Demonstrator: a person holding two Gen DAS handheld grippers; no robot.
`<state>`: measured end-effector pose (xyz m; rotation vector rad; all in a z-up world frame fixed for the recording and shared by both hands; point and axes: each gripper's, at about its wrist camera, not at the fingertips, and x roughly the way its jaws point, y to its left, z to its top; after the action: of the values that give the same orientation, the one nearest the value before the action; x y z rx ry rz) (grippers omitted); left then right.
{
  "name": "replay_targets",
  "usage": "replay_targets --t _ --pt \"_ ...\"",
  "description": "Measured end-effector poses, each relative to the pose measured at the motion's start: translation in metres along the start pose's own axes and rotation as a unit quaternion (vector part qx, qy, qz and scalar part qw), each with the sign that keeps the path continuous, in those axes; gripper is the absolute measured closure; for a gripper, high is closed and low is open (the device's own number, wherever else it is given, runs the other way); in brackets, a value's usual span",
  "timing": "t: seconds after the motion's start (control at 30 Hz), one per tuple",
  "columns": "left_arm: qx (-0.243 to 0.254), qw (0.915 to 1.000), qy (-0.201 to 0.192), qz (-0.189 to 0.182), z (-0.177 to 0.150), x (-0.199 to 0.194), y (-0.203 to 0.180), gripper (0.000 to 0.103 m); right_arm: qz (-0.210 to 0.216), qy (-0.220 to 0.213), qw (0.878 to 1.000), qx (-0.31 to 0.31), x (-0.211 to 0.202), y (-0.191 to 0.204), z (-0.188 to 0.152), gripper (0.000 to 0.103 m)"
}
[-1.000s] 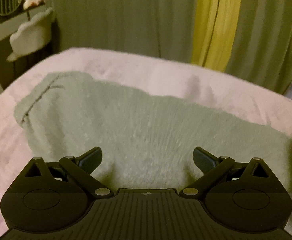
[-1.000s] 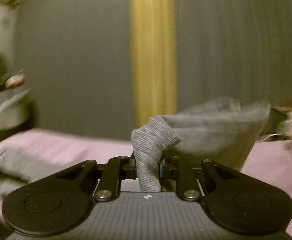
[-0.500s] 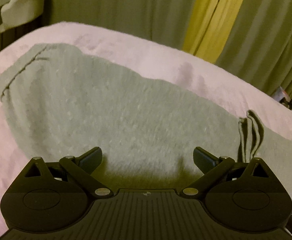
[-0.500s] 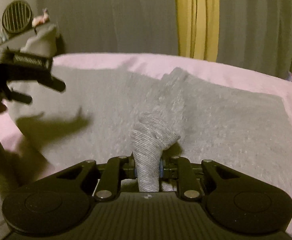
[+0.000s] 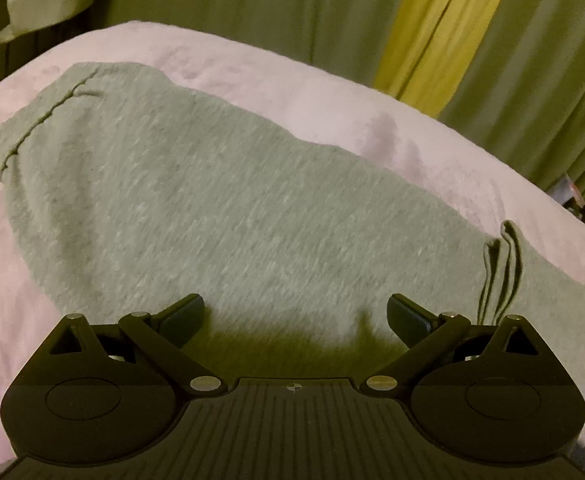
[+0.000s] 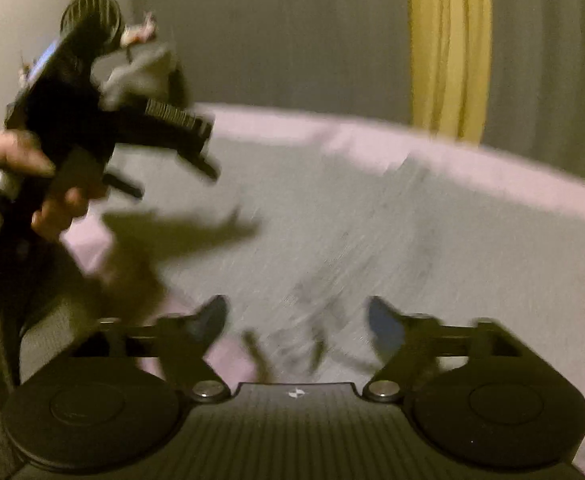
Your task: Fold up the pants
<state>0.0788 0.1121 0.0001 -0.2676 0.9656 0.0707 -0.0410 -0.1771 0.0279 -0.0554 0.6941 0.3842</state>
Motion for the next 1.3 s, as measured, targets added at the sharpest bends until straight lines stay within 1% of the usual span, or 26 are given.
replay_targets --t 0.03,0.1,0.13,0.17,0.23,0.33,0.4,0.47,0.5,0.53,0.57,0.67,0.73,0.8,0.83,0.87,0.9,0.93,1.0,1.07,1.1,1.13,1.17,1.2,1.23,1.3 --pt "0.002 1.0000 0.001 0.001 0.000 0.000 -0.001 0.002 -0.002 -0.013 1.000 0.019 -0.004 -0.009 0.003 0.019" --pt "0.005 1.0000 0.004 0.002 -0.001 0.001 -0.002 0.002 -0.005 -0.035 0.995 0.093 -0.011 -0.034 0.009 0.020" --pt "0.007 1.0000 0.006 0.001 -0.001 0.001 -0.002 0.002 -0.008 -0.039 0.990 0.134 -0.011 -0.047 0.010 0.028" --pt "0.008 0.9999 0.007 0.001 -0.001 0.001 -0.003 0.002 -0.011 -0.035 0.985 0.171 -0.009 -0.058 0.009 0.052" --pt "0.010 0.9999 0.009 0.001 -0.001 0.002 -0.004 0.002 -0.015 -0.017 0.976 0.215 -0.002 -0.073 0.008 0.075" --pt "0.010 0.9998 0.014 0.001 -0.001 0.004 -0.004 0.002 -0.006 0.001 0.967 0.256 0.013 -0.080 0.006 0.075" --pt "0.007 0.9998 0.017 0.000 -0.001 0.005 -0.003 0.002 0.006 0.017 0.966 0.260 0.024 -0.076 0.006 0.075" --pt "0.003 0.9998 0.020 0.000 -0.001 0.005 -0.002 0.002 0.047 0.083 0.960 0.263 0.041 -0.068 -0.001 0.075" --pt "0.001 0.9998 0.021 0.000 -0.001 0.006 -0.002 0.002 0.045 0.097 0.960 0.258 0.044 -0.061 -0.007 0.075" --pt "-0.001 0.9997 0.024 0.000 0.000 0.006 -0.002 0.002 0.037 0.088 0.967 0.235 0.040 -0.055 -0.010 0.075" --pt "-0.003 0.9997 0.025 -0.001 0.000 0.006 -0.002 0.002 0.032 0.092 0.972 0.214 0.035 -0.049 -0.009 0.076" --pt "0.004 0.9998 0.019 -0.006 -0.002 0.005 -0.004 0.002 0.043 0.112 0.965 0.232 0.025 -0.054 -0.007 0.075" --pt "0.018 0.9997 0.011 -0.010 -0.004 0.002 -0.008 0.002 0.051 0.116 0.962 0.243 0.018 -0.059 -0.007 0.076" --pt "0.038 0.9991 0.000 -0.016 -0.007 -0.002 -0.013 0.002 0.048 0.092 0.963 0.248 0.005 -0.062 -0.006 0.073" --pt "0.051 0.9985 -0.005 -0.021 -0.009 -0.004 -0.017 0.002 0.039 0.074 0.963 0.254 0.000 -0.066 -0.005 0.065" --pt "0.061 0.9978 -0.008 -0.023 -0.010 -0.006 -0.021 0.002 0.028 0.058 0.963 0.261 -0.004 -0.071 -0.005 0.052" --pt "0.071 0.9971 -0.009 -0.026 -0.011 -0.007 -0.024 0.002 0.014 0.051 0.963 0.265 -0.005 -0.075 -0.006 0.046" --pt "0.080 0.9964 -0.008 -0.027 -0.012 -0.006 -0.027 0.002 0.000 0.057 0.963 0.265 -0.005 -0.078 -0.007 0.044" --pt "0.091 0.9954 -0.003 -0.028 -0.013 -0.005 -0.032 0.002 -0.016 0.114 0.962 0.246 0.008 -0.079 -0.013 0.044" --pt "0.097 0.9949 0.002 -0.028 -0.014 -0.005 -0.034 0.002 -0.016 0.121 0.970 0.212 0.009 -0.072 -0.013 0.040" --pt "0.101 0.9945 0.002 -0.028 -0.015 -0.007 -0.034 0.002 -0.014 0.122 0.972 0.202 0.007 -0.070 -0.009 0.037" --pt "0.106 0.9940 0.003 -0.027 -0.017 -0.007 -0.036 0.002 -0.009 0.119 0.972 0.202 0.005 -0.071 -0.006 0.027" --pt "0.113 0.9933 0.003 -0.027 -0.018 -0.007 -0.038 0.002 -0.007 0.109 0.972 0.208 0.000 -0.077 -0.003 0.017" --pt "0.119 0.9926 0.002 -0.026 -0.019 -0.007 -0.039 0.002 -0.015 0.094 0.972 0.216 -0.008 -0.083 -0.001 0.013" --pt "0.127 0.9916 0.001 -0.024 -0.021 -0.008 -0.042 0.002 -0.033 0.076 0.972 0.221 -0.014 -0.092 0.002 0.006" --pt "0.141 0.9896 0.002 -0.028 -0.024 -0.010 -0.049 0.002 -0.088 0.043 0.970 0.224 -0.027 -0.110 0.002 0.004"
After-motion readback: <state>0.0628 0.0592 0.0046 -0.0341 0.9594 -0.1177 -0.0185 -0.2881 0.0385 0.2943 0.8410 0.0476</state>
